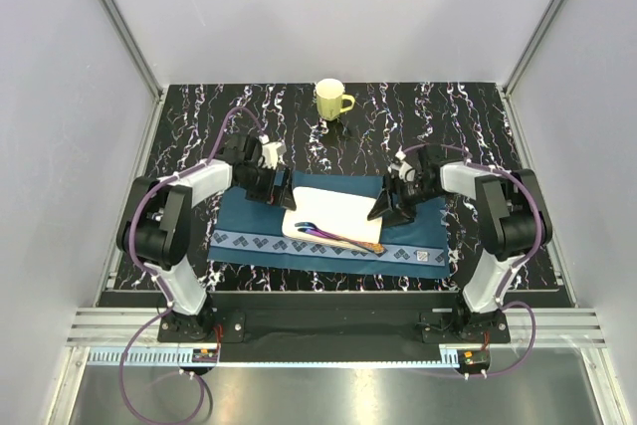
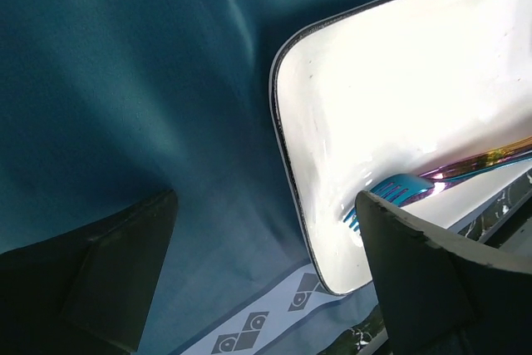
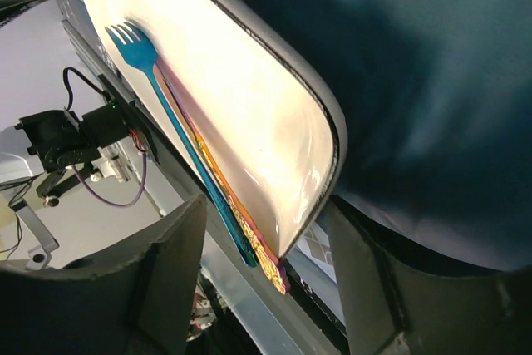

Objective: Set the dinner table for one person
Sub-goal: Move the plate onto the napkin.

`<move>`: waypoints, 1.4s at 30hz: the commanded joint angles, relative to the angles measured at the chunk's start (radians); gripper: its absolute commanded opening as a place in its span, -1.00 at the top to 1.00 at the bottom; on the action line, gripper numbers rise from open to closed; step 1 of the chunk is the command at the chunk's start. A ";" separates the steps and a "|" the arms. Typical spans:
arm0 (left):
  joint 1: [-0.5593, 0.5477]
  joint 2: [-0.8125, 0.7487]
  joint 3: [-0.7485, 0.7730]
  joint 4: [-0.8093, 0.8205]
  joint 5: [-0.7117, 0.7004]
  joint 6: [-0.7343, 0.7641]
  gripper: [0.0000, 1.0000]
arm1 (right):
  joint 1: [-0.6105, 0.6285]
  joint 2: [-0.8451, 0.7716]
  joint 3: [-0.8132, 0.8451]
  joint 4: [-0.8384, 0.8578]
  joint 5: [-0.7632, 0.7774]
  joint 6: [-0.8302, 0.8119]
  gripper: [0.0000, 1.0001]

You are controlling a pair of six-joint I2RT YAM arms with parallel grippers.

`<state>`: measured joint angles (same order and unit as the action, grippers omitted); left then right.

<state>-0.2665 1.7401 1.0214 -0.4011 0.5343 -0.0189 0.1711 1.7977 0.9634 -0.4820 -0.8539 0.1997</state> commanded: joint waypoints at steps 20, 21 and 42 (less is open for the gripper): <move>-0.056 0.059 0.126 -0.067 -0.054 0.005 -0.97 | 0.025 -0.052 0.037 0.008 0.047 -0.006 -0.05; -0.056 0.061 0.117 -0.073 -0.056 0.005 -0.97 | 0.027 -0.046 0.043 0.005 0.050 -0.005 -0.06; -0.056 -0.062 -0.011 -0.137 -0.100 0.056 -0.97 | 0.025 0.049 0.086 -0.024 0.065 -0.028 0.84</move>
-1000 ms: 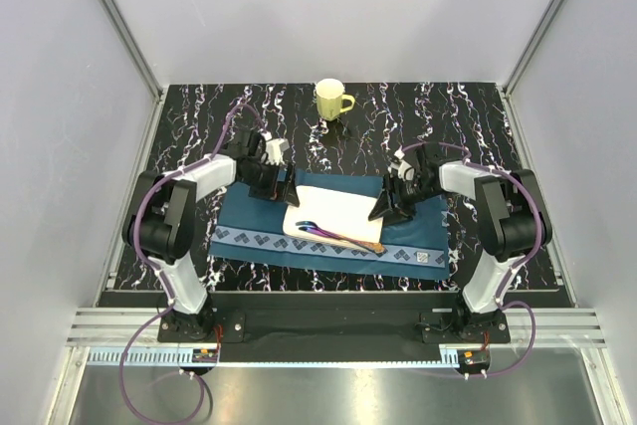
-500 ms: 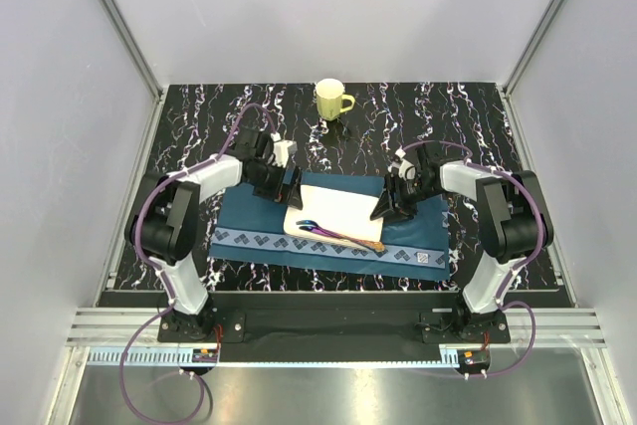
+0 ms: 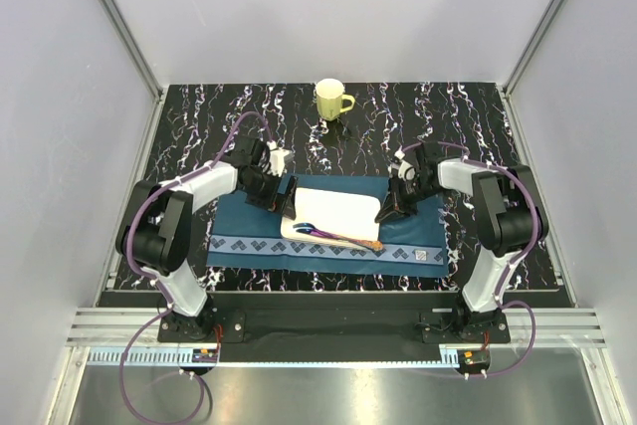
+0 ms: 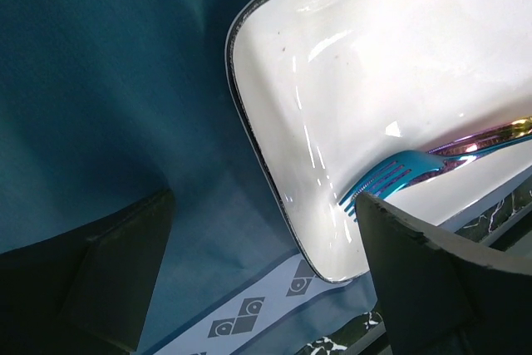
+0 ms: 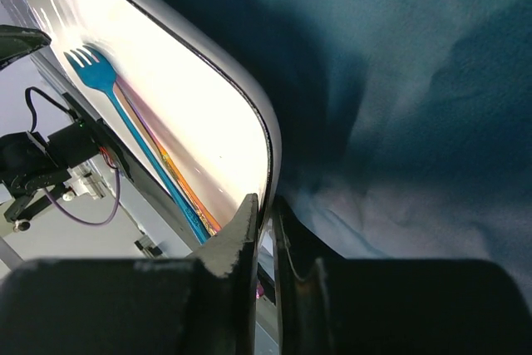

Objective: Set the dinner table for one person
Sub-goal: Move the plate onto the napkin.

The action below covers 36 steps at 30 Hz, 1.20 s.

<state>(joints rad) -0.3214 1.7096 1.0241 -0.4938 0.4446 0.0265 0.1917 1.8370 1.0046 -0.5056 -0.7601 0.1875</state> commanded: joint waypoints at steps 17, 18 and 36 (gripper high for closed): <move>-0.002 -0.068 -0.009 -0.052 0.020 0.024 -0.97 | 0.022 0.088 0.121 -0.045 0.015 -0.072 1.00; -0.002 -0.071 -0.007 -0.052 0.017 0.027 -0.98 | 0.020 0.090 0.126 -0.045 0.018 -0.072 1.00; -0.010 -0.024 0.022 0.080 0.095 -0.063 -0.64 | 0.031 0.077 0.127 -0.044 0.008 -0.071 1.00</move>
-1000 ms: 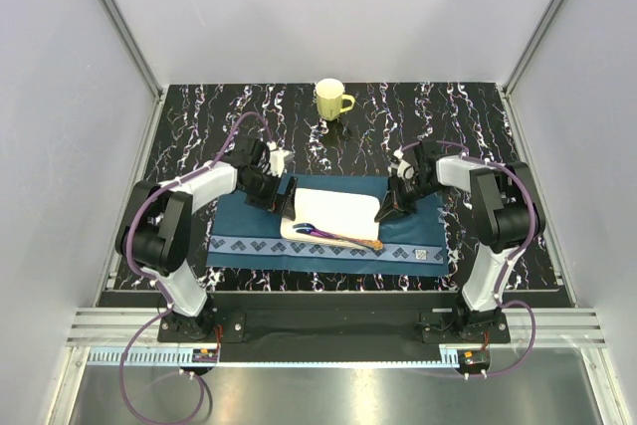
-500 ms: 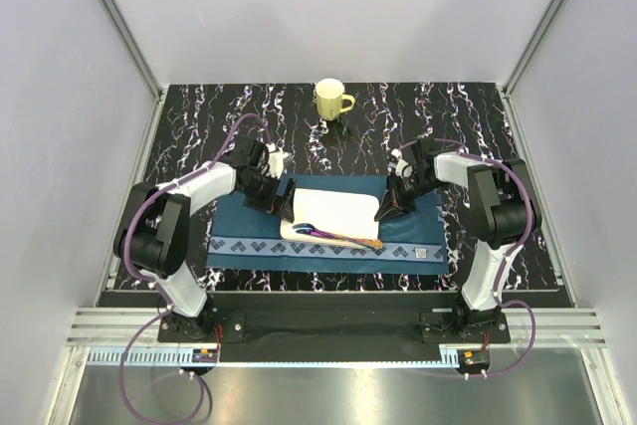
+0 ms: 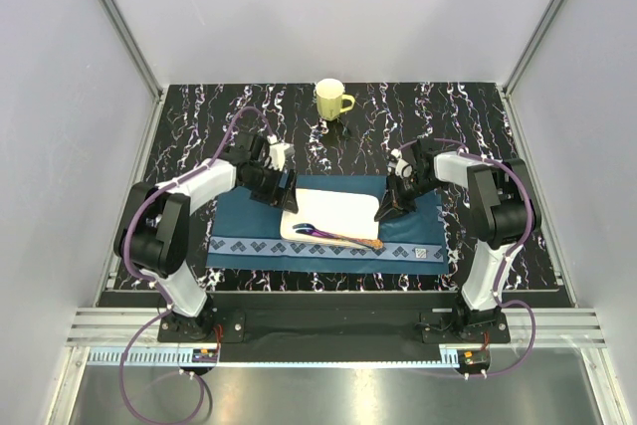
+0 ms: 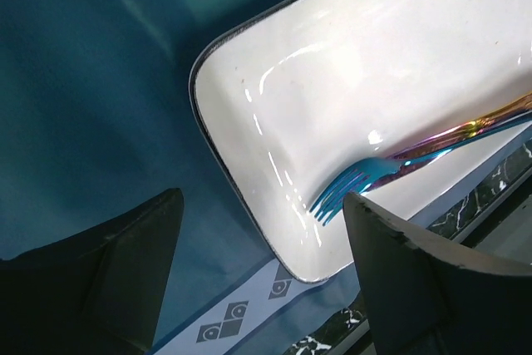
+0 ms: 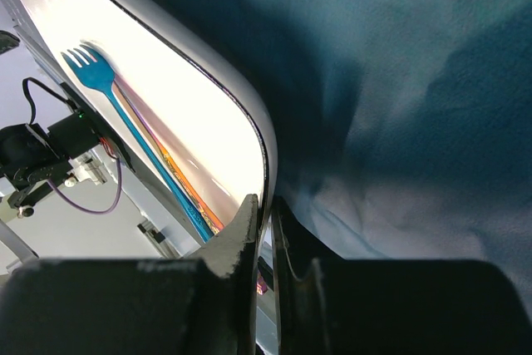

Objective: Set the dinner table for one person
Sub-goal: Move the plate onto the napkin.

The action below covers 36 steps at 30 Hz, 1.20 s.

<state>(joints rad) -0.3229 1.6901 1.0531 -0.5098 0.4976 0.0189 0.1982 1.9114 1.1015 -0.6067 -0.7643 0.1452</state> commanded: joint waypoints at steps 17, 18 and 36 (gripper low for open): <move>-0.024 0.002 -0.036 0.114 0.059 -0.099 0.34 | 0.026 0.011 0.034 0.056 0.014 -0.026 1.00; -0.024 0.002 -0.035 0.106 0.058 -0.094 0.48 | 0.026 0.011 0.034 0.055 0.013 -0.024 1.00; -0.024 0.011 -0.019 0.076 0.082 -0.079 1.00 | 0.029 0.008 0.038 0.053 -0.003 -0.021 1.00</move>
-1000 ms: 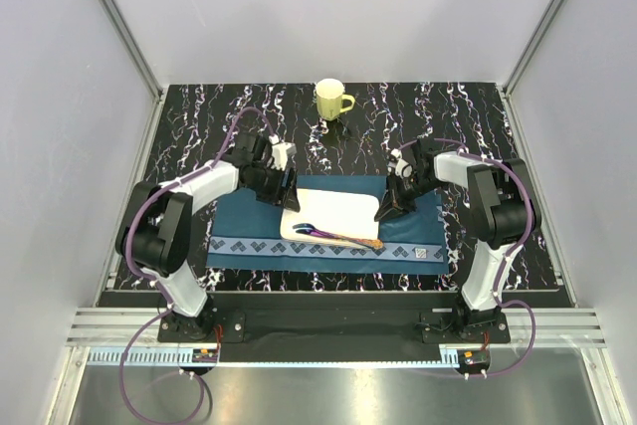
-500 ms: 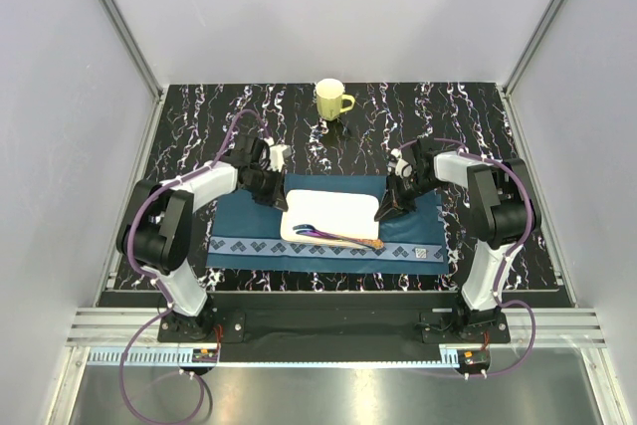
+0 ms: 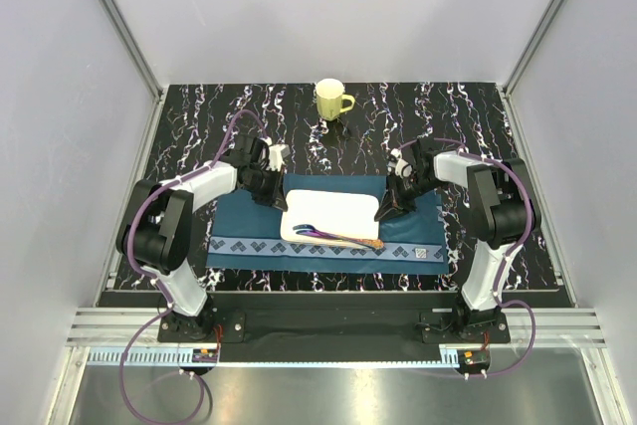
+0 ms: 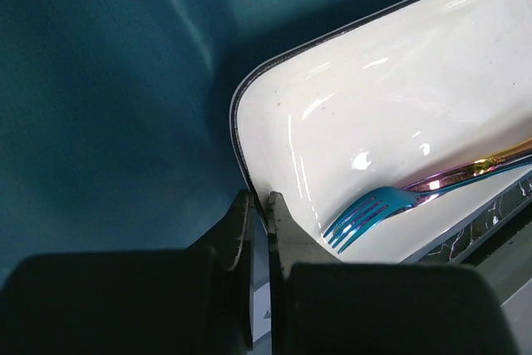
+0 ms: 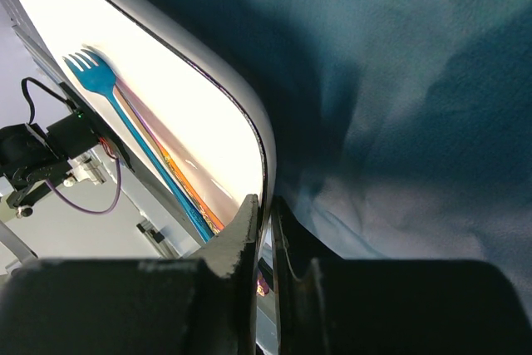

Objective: Set the dinner table for one person
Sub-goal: Move the plate onto the napkin.

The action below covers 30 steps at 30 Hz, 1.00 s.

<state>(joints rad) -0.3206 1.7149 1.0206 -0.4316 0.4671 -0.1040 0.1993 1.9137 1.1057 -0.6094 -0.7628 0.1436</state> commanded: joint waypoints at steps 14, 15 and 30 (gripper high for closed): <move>-0.026 -0.017 0.082 -0.068 0.165 0.072 1.00 | 0.028 -0.035 0.095 -0.022 -0.062 -0.038 1.00; -0.026 -0.020 0.084 -0.075 0.163 0.075 1.00 | 0.028 -0.041 0.098 -0.026 -0.066 -0.039 1.00; -0.026 0.002 0.098 -0.128 0.212 0.098 1.00 | 0.028 -0.001 0.167 -0.099 -0.158 -0.039 1.00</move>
<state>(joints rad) -0.3168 1.7180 1.0737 -0.5327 0.5007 -0.0517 0.2089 1.9156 1.2045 -0.7433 -0.7498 0.0746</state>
